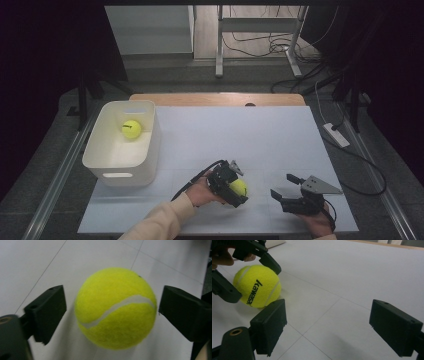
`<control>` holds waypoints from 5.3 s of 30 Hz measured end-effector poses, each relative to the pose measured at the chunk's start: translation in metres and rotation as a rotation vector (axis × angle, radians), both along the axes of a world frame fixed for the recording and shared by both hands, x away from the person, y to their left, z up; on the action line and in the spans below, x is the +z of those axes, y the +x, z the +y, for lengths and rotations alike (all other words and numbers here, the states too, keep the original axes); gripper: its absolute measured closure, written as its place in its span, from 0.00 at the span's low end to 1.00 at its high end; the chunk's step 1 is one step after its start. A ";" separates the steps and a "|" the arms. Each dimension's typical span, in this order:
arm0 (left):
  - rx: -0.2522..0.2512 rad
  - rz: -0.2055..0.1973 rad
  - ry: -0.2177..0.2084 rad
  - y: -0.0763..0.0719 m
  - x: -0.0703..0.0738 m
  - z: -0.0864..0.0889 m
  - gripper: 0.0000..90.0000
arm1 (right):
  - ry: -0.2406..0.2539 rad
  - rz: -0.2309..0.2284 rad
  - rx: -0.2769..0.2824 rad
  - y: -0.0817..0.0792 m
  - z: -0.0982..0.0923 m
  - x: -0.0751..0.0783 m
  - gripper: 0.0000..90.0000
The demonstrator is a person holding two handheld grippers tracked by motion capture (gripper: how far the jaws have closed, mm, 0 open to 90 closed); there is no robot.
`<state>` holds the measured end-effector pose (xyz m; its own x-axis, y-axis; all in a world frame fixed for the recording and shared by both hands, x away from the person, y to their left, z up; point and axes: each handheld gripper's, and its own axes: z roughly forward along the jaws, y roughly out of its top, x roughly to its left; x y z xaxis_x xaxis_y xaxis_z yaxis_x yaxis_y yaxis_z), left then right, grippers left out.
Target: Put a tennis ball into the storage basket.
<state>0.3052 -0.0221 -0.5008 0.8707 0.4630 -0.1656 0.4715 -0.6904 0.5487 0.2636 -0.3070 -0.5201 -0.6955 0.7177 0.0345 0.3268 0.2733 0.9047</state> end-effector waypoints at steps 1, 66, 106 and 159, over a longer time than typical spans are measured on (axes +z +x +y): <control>-0.001 0.011 -0.008 0.001 0.000 0.000 0.18 | -0.001 0.000 0.000 0.000 0.000 0.000 0.16; 0.081 -0.124 -0.254 -0.003 0.062 0.053 0.30 | -0.001 -0.002 -0.008 -0.001 0.000 0.000 0.16; 0.176 -0.202 -0.370 -0.003 0.102 0.101 0.30 | -0.003 -0.004 -0.008 0.000 -0.001 0.000 0.16; 0.325 -0.280 -0.379 0.009 0.126 0.149 0.30 | 0.015 -0.015 -0.014 -0.001 0.000 0.003 0.16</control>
<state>0.3140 0.1265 -0.3746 0.7281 0.6676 -0.1555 0.4274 -0.2647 0.8644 0.2628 -0.3075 -0.5174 -0.6863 0.7265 0.0348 0.3167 0.2555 0.9135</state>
